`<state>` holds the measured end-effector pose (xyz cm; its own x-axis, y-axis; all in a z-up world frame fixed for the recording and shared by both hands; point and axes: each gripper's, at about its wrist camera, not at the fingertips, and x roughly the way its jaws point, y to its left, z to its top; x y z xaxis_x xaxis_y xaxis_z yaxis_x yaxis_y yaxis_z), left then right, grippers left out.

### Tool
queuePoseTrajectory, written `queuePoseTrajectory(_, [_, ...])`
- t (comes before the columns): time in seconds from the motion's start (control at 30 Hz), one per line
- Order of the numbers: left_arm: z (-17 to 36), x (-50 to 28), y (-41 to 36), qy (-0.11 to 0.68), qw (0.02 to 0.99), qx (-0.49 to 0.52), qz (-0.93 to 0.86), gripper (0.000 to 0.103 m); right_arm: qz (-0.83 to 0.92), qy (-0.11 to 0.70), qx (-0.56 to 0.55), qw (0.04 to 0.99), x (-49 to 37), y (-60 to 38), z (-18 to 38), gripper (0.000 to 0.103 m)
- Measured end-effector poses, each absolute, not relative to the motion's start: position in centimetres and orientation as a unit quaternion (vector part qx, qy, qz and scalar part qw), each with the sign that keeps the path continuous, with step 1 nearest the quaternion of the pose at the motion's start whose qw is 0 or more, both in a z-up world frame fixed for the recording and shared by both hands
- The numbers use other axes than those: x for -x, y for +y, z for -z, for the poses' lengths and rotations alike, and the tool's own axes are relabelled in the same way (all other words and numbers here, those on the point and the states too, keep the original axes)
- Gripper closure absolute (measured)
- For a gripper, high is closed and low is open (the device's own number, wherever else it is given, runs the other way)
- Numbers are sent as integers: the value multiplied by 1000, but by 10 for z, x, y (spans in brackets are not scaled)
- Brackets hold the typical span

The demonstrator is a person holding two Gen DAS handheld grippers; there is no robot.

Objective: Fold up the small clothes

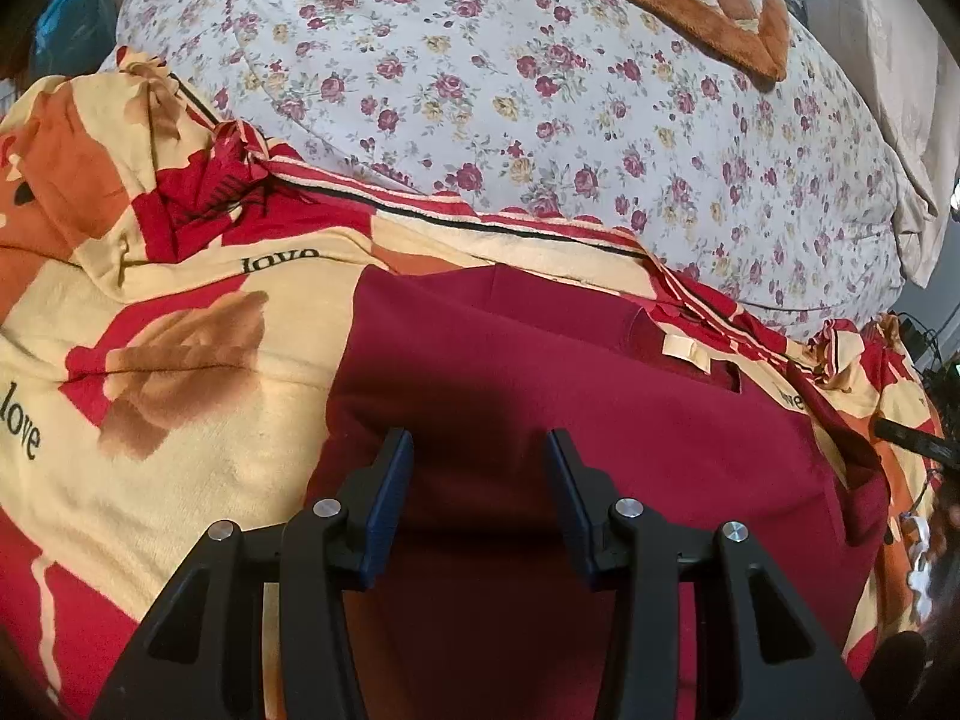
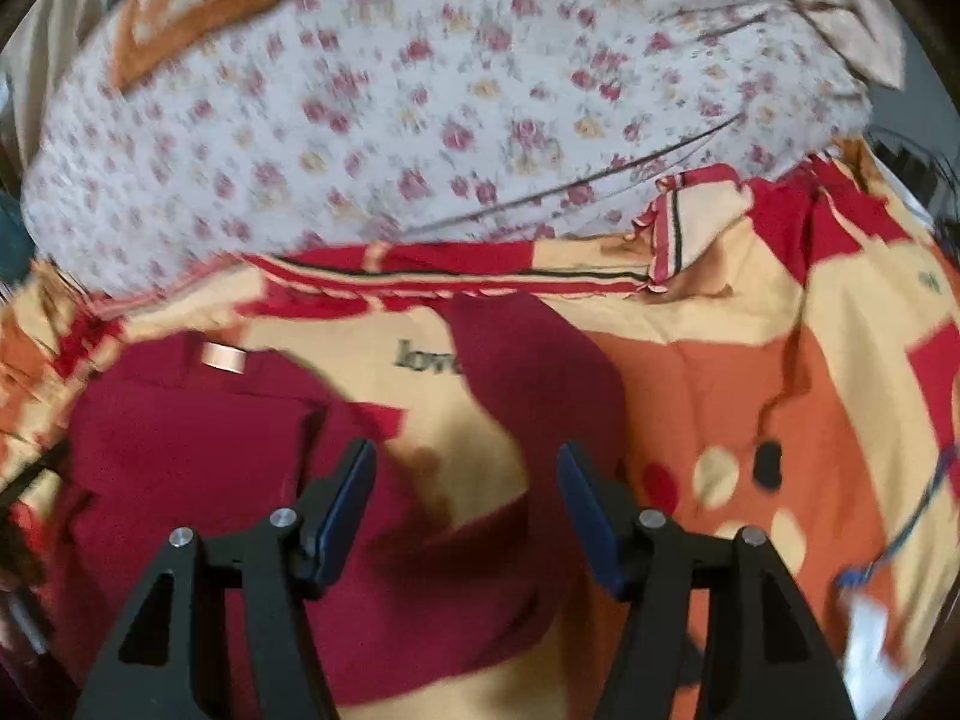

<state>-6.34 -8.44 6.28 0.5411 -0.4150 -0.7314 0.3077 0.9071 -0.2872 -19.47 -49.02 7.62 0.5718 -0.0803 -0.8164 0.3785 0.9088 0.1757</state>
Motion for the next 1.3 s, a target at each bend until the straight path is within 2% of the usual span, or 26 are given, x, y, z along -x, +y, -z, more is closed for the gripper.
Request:
queuePoseTrajectory(0.17, [-61, 61, -86, 433, 875, 59, 206, 79, 133, 505, -122, 844, 139, -505, -34, 37])
queuePoseTrajectory(0.23, [-60, 60, -86, 433, 875, 60, 206, 79, 139, 523, -104, 835, 125, -509, -15, 43])
queuePoseTrajectory(0.3, [-60, 59, -87, 433, 875, 58, 206, 79, 151, 524, -107, 831, 123, -516, -6, 79])
queuePoseTrajectory(0.37, [-60, 59, -87, 433, 876, 57, 206, 79, 142, 507, -156, 836, 129, -528, -6, 94])
queuePoseTrajectory(0.6, [-66, 59, -83, 424, 879, 67, 206, 79, 44, 385, -314, 867, 179, -549, -69, 94])
queuePoseTrajectory(0.87, [-76, 63, -67, 411, 885, 98, 195, 79, -121, 274, -350, 887, 228, -505, -176, 94])
queuePoseTrajectory(1.07, [-85, 67, -56, 393, 892, 115, 192, 79, -252, 292, -298, 873, 227, -423, -219, 94])
queuePoseTrajectory(1.3, [-94, 69, -33, 379, 895, 150, 182, 79, -336, 381, -226, 831, 185, -316, -203, 94])
